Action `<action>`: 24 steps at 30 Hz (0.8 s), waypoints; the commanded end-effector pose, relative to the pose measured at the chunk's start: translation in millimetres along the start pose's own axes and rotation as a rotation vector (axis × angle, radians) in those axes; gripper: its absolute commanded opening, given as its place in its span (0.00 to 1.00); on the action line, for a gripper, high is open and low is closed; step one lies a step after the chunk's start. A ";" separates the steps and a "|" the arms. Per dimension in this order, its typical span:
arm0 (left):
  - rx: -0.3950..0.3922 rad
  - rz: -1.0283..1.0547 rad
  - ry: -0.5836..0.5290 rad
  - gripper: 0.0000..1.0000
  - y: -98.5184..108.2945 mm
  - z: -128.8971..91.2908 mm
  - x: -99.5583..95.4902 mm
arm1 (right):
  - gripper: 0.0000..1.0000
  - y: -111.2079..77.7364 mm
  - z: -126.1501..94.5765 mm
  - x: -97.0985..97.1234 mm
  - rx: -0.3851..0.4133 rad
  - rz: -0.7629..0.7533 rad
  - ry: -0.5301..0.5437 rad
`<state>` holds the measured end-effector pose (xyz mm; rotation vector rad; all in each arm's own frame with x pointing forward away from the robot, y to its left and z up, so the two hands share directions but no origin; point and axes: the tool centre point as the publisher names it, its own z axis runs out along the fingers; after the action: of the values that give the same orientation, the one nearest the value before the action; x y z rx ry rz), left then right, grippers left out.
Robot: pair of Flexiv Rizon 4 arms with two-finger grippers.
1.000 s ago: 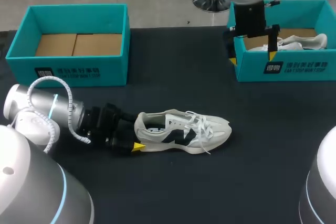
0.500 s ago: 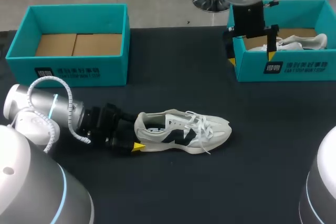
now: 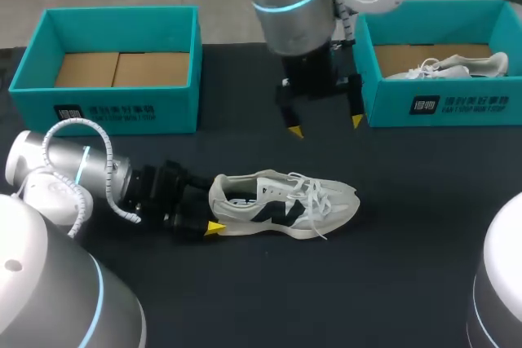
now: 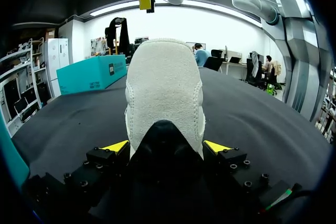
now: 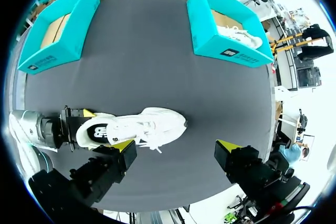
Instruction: Take the shoe out of the shoebox, open the shoe tongue, remove and reinsert the insole, then place the shoe into the shoebox
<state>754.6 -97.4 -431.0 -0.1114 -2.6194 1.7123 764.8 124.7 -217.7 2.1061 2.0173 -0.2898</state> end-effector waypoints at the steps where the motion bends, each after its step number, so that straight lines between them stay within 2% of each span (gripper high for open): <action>1: -0.001 0.001 -0.001 0.00 2.9 1.0 -0.1 | 1.00 -15.1 4.3 49.5 -0.016 0.004 -0.019; 3: -0.001 0.001 -0.001 0.00 2.9 1.0 -0.1 | 1.00 -21.0 6.7 62.7 -0.001 0.017 -0.031; 4: -0.001 0.001 -0.001 0.00 2.9 1.0 -0.1 | 1.00 -23.7 9.5 68.4 0.040 0.021 -0.032; 21: -0.001 0.001 -0.001 0.00 2.9 1.0 -0.1 | 1.00 -22.0 9.3 69.0 0.043 0.021 -0.031; 24: -0.001 0.001 -0.001 0.00 2.9 1.0 -0.1 | 1.00 -26.5 11.1 82.2 0.008 0.027 -0.046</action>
<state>754.7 -97.3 -431.0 -0.1113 -2.6196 1.7118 747.7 189.5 -247.4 2.1233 1.9836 -0.3403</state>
